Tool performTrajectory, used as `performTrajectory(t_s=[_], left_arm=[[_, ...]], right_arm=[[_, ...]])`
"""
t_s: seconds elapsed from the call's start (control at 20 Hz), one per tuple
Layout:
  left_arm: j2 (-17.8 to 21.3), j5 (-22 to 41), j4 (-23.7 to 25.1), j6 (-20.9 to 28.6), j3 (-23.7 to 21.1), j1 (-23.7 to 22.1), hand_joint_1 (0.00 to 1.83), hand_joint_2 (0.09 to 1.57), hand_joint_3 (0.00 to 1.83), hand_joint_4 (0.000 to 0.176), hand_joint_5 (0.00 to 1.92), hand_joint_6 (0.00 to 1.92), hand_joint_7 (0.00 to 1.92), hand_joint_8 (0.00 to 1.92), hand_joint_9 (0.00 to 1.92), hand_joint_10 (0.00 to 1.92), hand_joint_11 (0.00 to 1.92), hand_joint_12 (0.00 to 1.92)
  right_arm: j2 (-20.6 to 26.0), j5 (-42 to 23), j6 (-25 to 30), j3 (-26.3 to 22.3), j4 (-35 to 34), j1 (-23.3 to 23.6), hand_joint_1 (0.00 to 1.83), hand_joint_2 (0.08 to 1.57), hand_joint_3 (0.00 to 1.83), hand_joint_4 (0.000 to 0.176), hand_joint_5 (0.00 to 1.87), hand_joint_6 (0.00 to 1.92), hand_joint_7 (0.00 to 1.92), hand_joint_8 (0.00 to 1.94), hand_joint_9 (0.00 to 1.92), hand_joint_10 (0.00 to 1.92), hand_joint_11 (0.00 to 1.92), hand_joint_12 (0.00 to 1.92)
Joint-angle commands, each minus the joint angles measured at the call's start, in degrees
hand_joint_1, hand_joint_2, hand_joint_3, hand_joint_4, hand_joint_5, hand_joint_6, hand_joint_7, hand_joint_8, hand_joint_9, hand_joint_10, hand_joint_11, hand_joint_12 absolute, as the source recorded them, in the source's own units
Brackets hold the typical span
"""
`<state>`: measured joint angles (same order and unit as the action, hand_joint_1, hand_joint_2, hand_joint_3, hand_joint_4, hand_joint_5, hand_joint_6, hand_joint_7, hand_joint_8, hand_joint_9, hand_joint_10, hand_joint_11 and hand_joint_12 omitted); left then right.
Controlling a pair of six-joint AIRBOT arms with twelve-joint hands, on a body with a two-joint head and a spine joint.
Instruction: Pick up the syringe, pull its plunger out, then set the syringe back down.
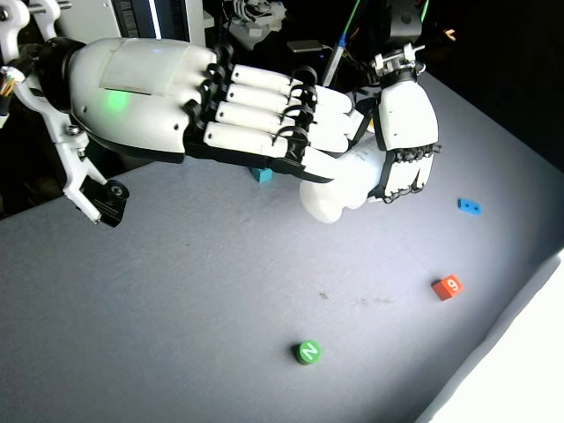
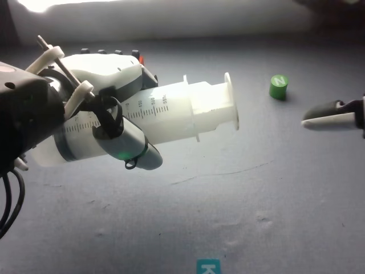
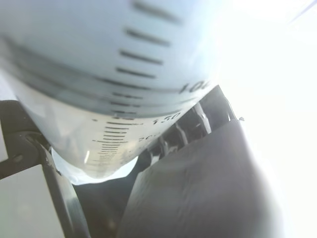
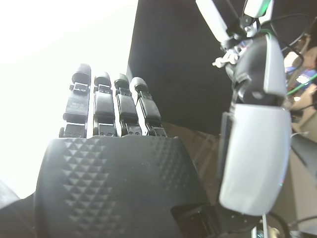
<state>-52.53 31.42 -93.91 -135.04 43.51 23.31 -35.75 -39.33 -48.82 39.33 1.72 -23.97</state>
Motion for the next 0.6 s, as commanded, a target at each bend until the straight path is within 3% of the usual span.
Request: performTrajectory(t_s=[0.0,0.1,0.2,0.35,0.45,0.55], left_arm=[[0.62,0.74,2.28,-0.75,-0.15,-1.19,1.37,1.14,0.00,0.000,0.84,1.08,1.00,0.99,0.81,1.41,0.51,1.61],[0.93,0.61,0.35,-2.89,-0.22,-2.02,1.36,1.16,0.00,0.000,0.83,1.10,0.97,1.02,0.78,1.46,0.47,1.64],[1.33,0.25,-0.74,-4.63,-0.25,-2.96,1.36,1.15,0.00,0.000,0.87,1.10,0.96,1.03,0.77,1.43,0.47,1.61],[1.40,0.08,-1.74,-5.74,-0.28,-4.10,1.36,1.14,0.00,0.000,0.88,1.10,0.97,1.00,0.78,1.40,0.47,1.60],[1.42,0.02,-3.48,-7.64,-0.29,-4.95,1.36,1.15,0.00,0.000,0.84,1.20,0.96,0.99,0.79,1.40,0.46,1.61],[1.48,-0.01,-4.33,-8.57,-0.31,-5.50,1.36,1.15,0.00,0.000,0.83,1.22,0.96,0.97,0.79,1.40,0.45,1.64]], right_arm=[[-0.14,-3.86,0.75,-0.03,-0.33,1.21,0.94,0.94,0.02,0.000,0.00,0.00,0.00,0.00,0.00,0.00,0.00,0.02],[-0.86,-3.10,1.67,0.00,-0.33,1.64,0.94,0.95,0.02,0.000,0.00,0.00,0.03,0.01,0.03,0.01,0.03,0.03],[-1.85,-3.08,1.67,0.00,-0.51,1.66,0.91,0.98,0.01,0.000,0.04,0.01,0.07,0.01,0.07,0.01,0.00,0.22],[-3.75,-2.52,1.58,0.66,-2.77,2.11,0.80,1.02,0.02,0.000,0.01,0.00,0.04,0.00,0.05,0.00,0.00,0.17],[-5.34,-2.10,1.18,1.51,-4.52,2.50,0.80,1.01,0.01,0.000,0.00,0.00,0.05,0.00,0.05,0.00,0.00,0.12],[-6.50,-1.86,1.06,2.29,-6.01,2.65,0.79,1.01,0.00,0.000,0.01,0.00,0.05,0.00,0.05,0.00,0.00,0.19]])
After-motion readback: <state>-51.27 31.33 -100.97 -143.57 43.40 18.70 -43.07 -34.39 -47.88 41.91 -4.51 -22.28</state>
